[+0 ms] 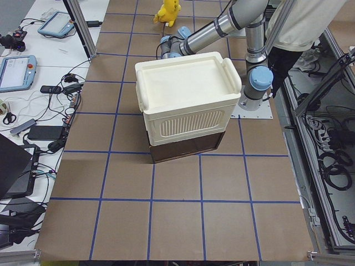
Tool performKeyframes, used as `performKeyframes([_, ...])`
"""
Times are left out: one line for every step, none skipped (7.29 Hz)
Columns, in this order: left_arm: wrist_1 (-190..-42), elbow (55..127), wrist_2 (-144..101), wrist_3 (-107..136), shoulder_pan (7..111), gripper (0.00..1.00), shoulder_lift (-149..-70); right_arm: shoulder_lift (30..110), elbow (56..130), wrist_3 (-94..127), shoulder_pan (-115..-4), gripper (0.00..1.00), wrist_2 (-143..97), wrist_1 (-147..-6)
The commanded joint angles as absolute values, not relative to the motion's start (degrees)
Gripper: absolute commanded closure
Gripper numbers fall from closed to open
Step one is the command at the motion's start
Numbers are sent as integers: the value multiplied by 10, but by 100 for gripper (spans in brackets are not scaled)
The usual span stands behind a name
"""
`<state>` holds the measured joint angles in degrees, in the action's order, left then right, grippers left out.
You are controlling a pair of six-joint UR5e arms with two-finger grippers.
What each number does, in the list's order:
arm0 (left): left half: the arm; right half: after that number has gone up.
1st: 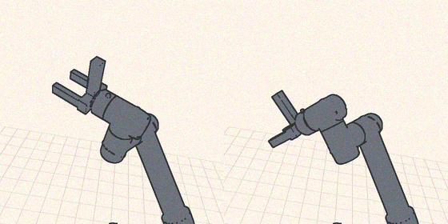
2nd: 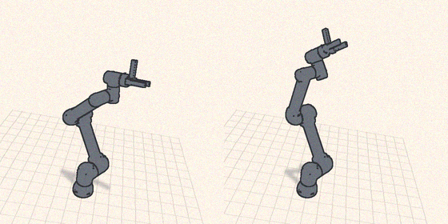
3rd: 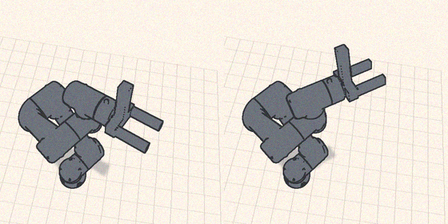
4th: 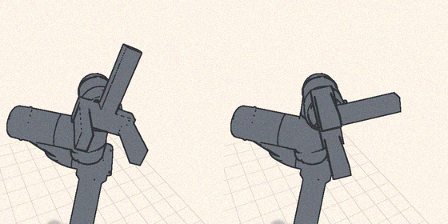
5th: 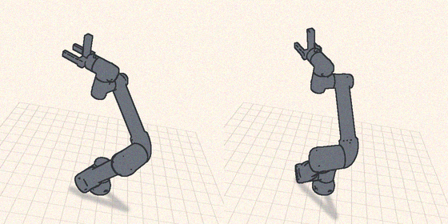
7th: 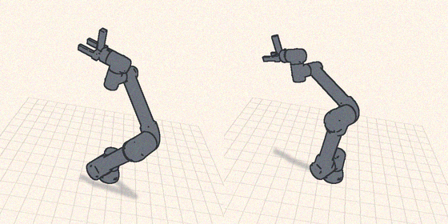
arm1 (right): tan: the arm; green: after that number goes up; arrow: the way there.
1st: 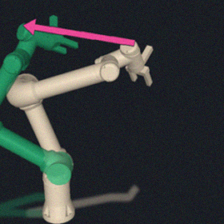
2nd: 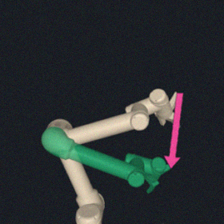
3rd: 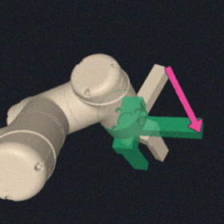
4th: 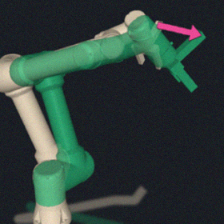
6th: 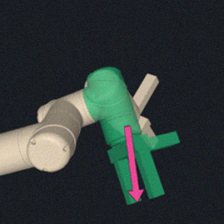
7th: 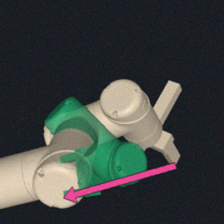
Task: Pull drawer sideways
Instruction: 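Close the left gripper on the white drawer handle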
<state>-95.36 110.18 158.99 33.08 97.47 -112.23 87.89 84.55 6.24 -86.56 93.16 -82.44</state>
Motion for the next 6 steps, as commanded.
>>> performKeyframes([-953, 1100, 1590, 331, 992, 77, -1122, 879, 846, 62, -866, 0, 932, -824])
performKeyframes([-953, 1100, 1589, 330, 998, 77, -1121, 879, 846, 62, -865, 0, 932, -824])
performKeyframes([-954, 1100, 1589, 330, 1005, 77, -1121, 879, 846, 62, -866, 0, 932, -824])
performKeyframes([-954, 1100, 1587, 330, 1016, 77, -1120, 879, 846, 62, -866, 0, 932, -824])
performKeyframes([-954, 1100, 1586, 330, 1023, 77, -1120, 879, 846, 62, -866, 0, 932, -824])
performKeyframes([-954, 1099, 1585, 330, 1025, 77, -1121, 879, 846, 62, -866, 0, 932, -824])
